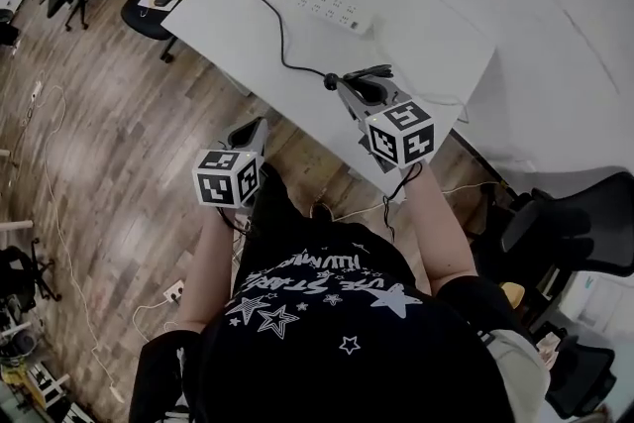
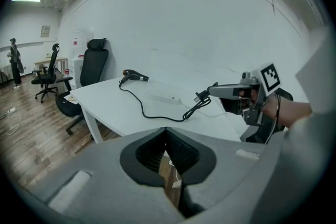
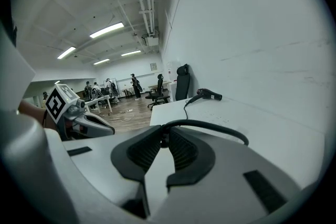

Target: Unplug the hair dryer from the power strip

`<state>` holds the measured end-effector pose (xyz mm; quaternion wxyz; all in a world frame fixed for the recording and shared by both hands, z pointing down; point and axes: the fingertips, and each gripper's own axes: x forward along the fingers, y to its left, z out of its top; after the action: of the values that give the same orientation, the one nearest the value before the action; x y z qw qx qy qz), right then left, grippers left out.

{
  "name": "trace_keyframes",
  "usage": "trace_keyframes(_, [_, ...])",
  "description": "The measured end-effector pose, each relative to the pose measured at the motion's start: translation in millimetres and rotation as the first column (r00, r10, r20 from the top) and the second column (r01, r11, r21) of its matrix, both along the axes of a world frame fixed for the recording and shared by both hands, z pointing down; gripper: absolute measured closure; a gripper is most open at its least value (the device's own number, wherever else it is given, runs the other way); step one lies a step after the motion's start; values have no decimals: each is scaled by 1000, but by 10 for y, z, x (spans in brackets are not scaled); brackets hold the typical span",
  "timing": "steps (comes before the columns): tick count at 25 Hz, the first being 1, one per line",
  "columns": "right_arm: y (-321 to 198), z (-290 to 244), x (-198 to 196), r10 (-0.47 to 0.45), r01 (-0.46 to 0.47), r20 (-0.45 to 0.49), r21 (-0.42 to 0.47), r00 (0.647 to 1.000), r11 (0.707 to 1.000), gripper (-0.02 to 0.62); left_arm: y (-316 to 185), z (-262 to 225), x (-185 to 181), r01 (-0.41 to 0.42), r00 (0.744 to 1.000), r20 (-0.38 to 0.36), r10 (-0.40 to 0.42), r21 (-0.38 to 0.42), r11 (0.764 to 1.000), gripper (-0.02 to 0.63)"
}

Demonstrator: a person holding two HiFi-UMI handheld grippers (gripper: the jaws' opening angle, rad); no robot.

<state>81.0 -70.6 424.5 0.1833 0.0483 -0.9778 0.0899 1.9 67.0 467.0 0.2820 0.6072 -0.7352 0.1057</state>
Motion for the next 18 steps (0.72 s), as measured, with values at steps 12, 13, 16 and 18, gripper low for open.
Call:
trace_keyframes(12, [92, 222, 24, -43, 43, -19, 8, 999, 999, 538, 241, 111, 73, 62, 998, -10, -62, -27, 998, 598])
trace_keyframes(13, [106, 238, 5, -45, 46, -21, 11, 999, 999, 538, 258, 127, 74, 66, 998, -15, -67, -25, 997, 598])
trace_keyframes(16, [162, 272, -25, -57, 58, -35, 31, 998, 998, 540, 338, 161, 99, 79, 996, -35, -79, -18, 997, 598])
trace_keyframes(18, [206, 296, -29, -61, 63, -47, 40, 997, 997, 540, 412, 181, 119, 86, 995, -43, -87, -16, 996, 598])
